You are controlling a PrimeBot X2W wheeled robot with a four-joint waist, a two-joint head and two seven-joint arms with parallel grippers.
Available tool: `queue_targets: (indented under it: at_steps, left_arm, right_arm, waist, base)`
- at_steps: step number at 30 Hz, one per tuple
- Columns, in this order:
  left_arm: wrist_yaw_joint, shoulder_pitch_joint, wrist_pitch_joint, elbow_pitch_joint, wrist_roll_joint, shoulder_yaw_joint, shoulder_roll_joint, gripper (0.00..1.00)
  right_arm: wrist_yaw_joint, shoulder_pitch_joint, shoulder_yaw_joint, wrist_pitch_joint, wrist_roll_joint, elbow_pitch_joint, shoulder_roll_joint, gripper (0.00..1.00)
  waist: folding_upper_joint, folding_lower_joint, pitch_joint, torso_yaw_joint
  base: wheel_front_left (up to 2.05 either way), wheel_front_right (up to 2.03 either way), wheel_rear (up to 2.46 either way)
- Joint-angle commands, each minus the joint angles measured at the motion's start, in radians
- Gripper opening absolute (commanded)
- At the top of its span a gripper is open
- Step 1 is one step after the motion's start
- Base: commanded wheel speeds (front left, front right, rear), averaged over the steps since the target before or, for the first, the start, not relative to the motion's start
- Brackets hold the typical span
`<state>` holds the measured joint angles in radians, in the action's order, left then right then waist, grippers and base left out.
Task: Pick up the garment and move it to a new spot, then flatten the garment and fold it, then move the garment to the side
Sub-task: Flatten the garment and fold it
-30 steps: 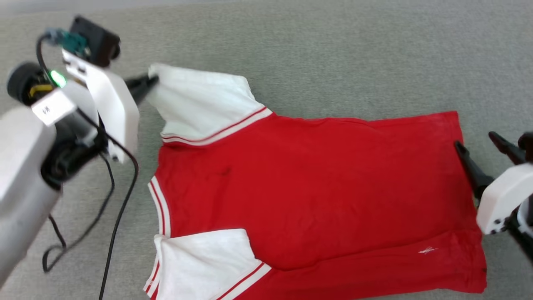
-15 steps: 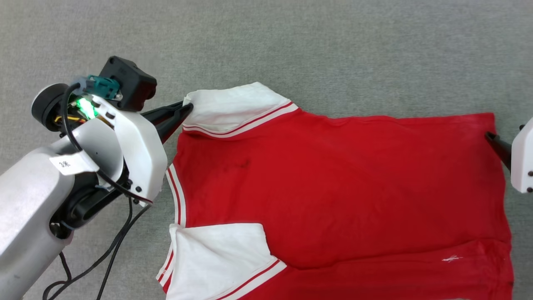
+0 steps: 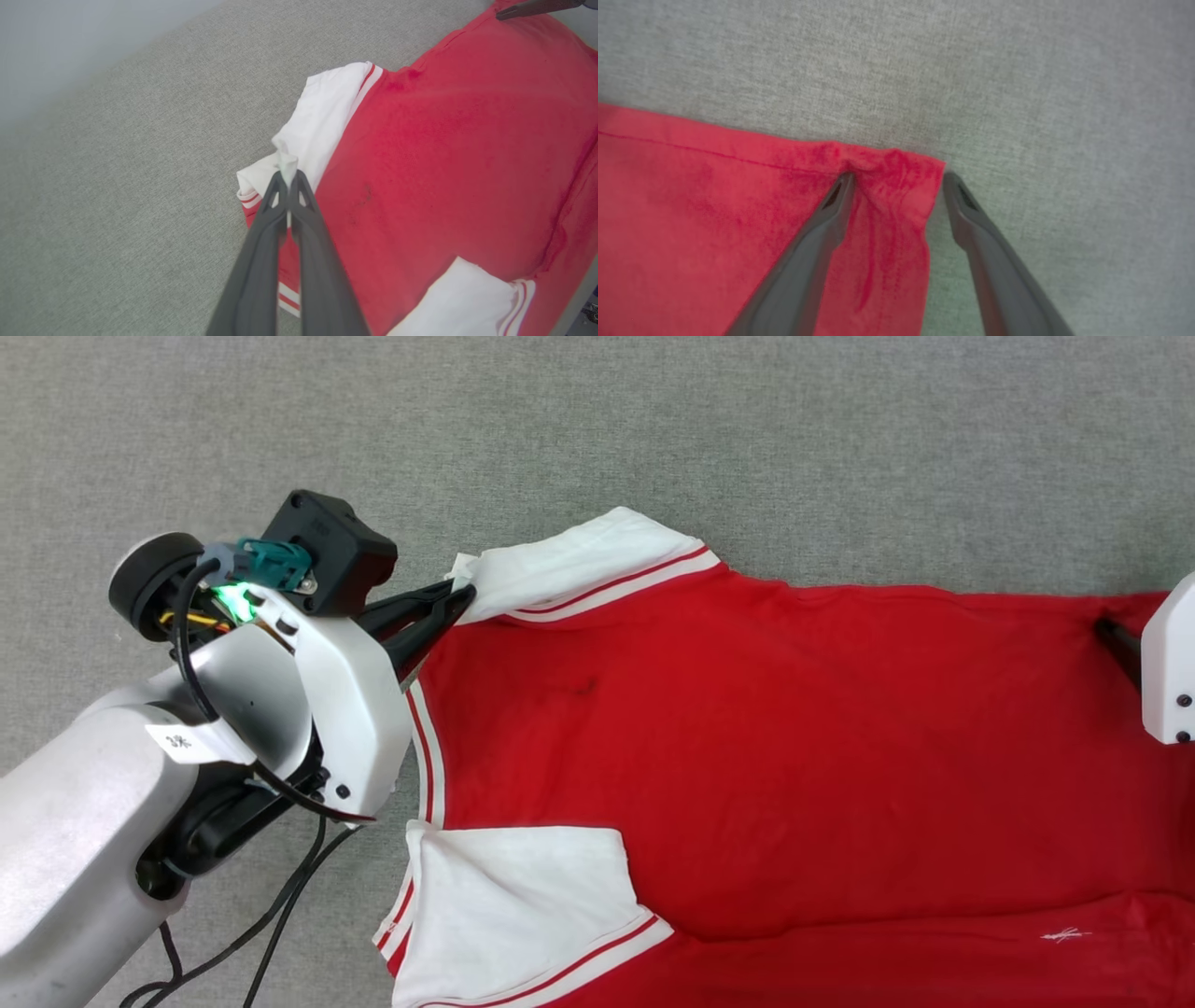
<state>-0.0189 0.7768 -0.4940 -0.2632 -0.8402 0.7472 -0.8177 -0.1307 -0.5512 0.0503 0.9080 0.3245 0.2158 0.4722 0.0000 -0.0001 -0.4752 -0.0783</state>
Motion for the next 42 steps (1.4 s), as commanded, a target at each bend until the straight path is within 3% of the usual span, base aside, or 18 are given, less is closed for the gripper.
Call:
queue_targets:
  at_steps: [1,3,21,33,42]
  left_arm:
    - [-0.002,-0.011,0.005,0.003,0.002,0.002,0.002,0.00]
    - [-0.001,-0.012,0.010,0.010,0.001,0.003,0.004,0.00]
    - [-0.036,-0.106,0.105,0.094,-0.019,-0.006,0.014,0.00]
    - [-0.082,-0.273,0.165,0.070,-0.066,0.012,-0.002,0.00]
    - [-0.131,-0.451,0.227,0.047,-0.124,0.031,-0.008,0.00]
  right_arm:
    - [0.000,0.027,0.043,0.000,0.010,0.050,-0.019,0.61]
    - [0.000,0.031,0.057,-0.010,0.017,0.072,-0.014,0.00]
    - [0.001,0.032,-0.005,-0.314,0.102,0.103,-0.003,0.00]
    - [0.001,0.233,-0.055,-0.439,0.200,0.053,-0.016,0.00]
    - [0.000,0.418,-0.059,-0.457,0.303,-0.020,-0.014,0.00]
  waist:
    - [0.0000,0.0001,-0.003,-0.007]
    - [0.0000,0.0001,-0.001,-0.010]
    - [0.0000,0.0001,0.151,0.012]
    - [0.0000,0.0001,0.271,-0.007]
    - [0.0000,0.0001,0.322,-0.017]
  base:
    - [0.00,0.00,0.00]
    - [0.00,0.00,0.00]
    - [0.00,0.00,0.00]
    - [0.00,0.00,0.00]
    - [0.00,0.00,0.00]
